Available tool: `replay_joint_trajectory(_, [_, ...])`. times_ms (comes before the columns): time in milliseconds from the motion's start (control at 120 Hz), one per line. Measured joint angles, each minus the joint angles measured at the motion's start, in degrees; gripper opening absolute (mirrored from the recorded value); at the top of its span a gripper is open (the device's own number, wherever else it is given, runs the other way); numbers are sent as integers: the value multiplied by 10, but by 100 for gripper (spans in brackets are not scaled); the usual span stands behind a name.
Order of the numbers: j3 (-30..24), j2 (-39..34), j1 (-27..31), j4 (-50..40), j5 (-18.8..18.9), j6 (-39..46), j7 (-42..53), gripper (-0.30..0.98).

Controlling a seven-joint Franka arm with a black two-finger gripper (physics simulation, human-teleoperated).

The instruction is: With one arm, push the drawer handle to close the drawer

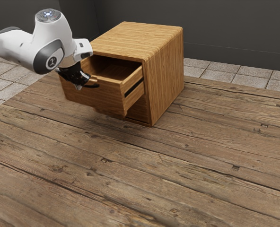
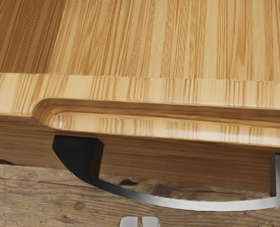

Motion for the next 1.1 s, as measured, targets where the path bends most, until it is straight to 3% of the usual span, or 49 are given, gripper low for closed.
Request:
replay_joint_trajectory(308, [-3,57,-4,64,6,2,-3,-10])
replay_joint_trajectory(1100, [-3,110,-12,131,8,5,-6,-10])
